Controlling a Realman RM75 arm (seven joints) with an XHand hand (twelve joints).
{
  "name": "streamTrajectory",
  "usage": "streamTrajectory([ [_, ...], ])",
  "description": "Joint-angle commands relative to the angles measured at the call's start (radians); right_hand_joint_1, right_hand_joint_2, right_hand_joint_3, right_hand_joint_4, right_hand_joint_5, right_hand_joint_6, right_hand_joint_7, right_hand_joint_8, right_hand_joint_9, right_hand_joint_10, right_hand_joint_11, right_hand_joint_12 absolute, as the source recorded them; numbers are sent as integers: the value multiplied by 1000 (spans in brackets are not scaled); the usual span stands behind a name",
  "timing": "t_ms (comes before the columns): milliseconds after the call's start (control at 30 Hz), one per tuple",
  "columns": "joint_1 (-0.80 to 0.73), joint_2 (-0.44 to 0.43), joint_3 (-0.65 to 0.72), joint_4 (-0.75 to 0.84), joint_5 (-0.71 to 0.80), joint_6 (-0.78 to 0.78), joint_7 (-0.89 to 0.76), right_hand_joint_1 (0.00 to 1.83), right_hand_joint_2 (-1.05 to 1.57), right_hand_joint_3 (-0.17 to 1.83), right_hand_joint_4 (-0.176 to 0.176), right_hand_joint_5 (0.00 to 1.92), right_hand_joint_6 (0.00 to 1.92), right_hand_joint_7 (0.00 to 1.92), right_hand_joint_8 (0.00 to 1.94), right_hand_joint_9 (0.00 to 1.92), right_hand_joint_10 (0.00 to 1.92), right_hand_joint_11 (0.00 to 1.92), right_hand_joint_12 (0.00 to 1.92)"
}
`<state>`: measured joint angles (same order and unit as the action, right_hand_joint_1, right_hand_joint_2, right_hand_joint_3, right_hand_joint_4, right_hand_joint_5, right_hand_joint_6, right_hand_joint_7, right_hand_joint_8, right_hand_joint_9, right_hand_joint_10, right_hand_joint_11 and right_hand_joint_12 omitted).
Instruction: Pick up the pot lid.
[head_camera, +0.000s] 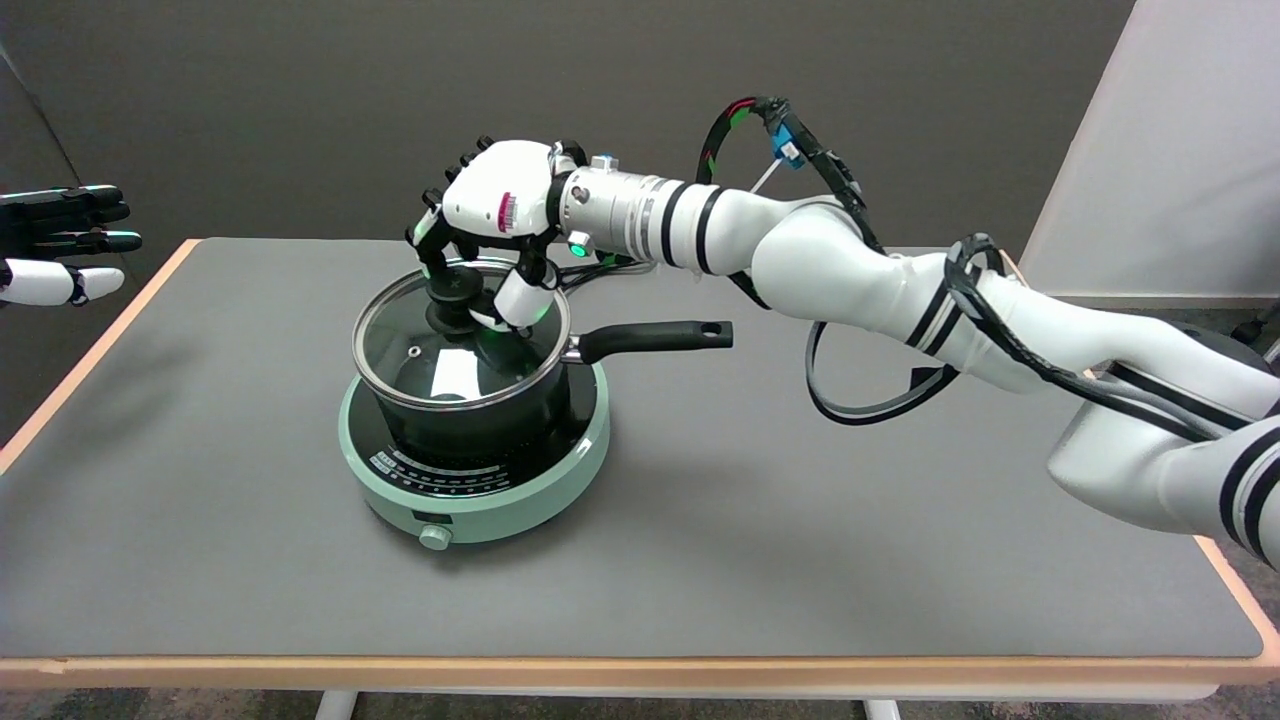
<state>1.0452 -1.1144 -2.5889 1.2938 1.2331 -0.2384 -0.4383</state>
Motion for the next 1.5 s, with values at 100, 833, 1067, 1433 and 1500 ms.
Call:
streamTrajectory([
  [100, -6, 7, 2, 2, 6, 9, 0, 826, 638, 910, 176, 697, 671, 867, 486, 820, 691, 525, 983],
  [833, -18, 8, 4, -8, 6, 34, 0, 923, 653, 846, 176, 716, 741, 918, 629, 871, 834, 556, 1046],
  [1067, -18, 10, 8, -3, 6, 23, 0, 890, 617, 928, 176, 658, 461, 859, 454, 835, 761, 538, 1041],
  [1433, -21, 27, 18, 37, 6, 5, 0, 935, 565, 978, 172, 547, 255, 776, 315, 793, 686, 493, 970],
  [1500, -21, 29, 21, 51, 5, -1, 0, 937, 559, 980, 170, 539, 246, 772, 311, 793, 685, 492, 968],
])
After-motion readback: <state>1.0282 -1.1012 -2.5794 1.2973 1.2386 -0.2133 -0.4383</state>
